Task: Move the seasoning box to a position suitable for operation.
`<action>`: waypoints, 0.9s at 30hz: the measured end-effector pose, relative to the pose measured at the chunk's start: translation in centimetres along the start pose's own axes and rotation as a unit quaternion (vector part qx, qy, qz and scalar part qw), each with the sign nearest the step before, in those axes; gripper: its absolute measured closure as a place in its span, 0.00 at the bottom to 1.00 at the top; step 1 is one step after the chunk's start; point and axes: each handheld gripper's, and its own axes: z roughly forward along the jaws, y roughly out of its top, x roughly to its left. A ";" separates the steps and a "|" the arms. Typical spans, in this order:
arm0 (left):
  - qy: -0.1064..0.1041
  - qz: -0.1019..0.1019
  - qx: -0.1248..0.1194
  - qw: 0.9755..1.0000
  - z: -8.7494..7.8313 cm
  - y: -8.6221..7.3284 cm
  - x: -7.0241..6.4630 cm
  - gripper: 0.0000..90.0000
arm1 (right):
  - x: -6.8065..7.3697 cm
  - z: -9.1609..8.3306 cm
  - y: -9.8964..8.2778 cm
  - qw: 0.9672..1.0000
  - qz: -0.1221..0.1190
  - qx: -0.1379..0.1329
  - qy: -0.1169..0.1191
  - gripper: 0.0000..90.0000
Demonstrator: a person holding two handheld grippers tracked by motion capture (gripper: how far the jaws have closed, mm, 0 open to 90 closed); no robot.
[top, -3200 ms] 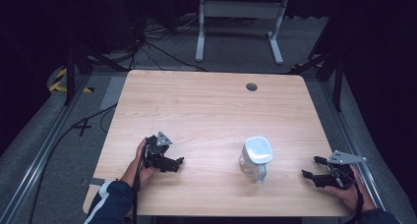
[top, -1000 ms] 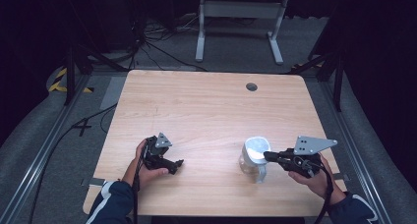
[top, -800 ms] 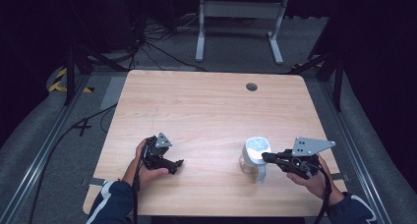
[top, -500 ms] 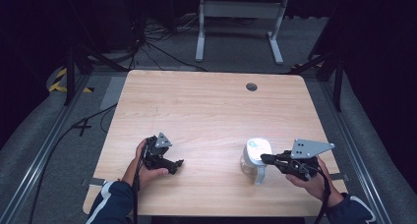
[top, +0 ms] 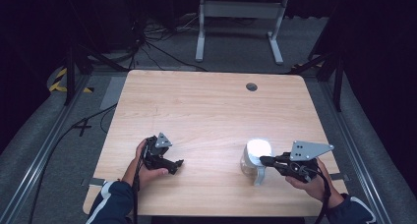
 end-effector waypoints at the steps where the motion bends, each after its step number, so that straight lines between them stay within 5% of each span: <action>1: 0.000 0.000 0.000 1.000 0.0 0.0 0.0 0.01 | 0.1 0.0 0.0 1.000 -0.003 -0.001 0.000 1.00; 22: 0.003 0.001 0.007 1.000 0.0 0.2 -0.1 0.01 | 0.6 -0.3 -0.4 1.000 -0.020 -0.006 -0.001 1.00; 26: -0.003 0.000 -0.005 1.000 -0.1 0.6 -0.5 0.15 | 0.7 -0.3 -0.4 1.000 -0.021 -0.006 -0.002 1.00; 27: -0.019 0.004 -0.005 1.000 0.0 1.1 -0.9 0.24 | 0.7 -0.4 -0.5 1.000 -0.021 -0.009 0.001 1.00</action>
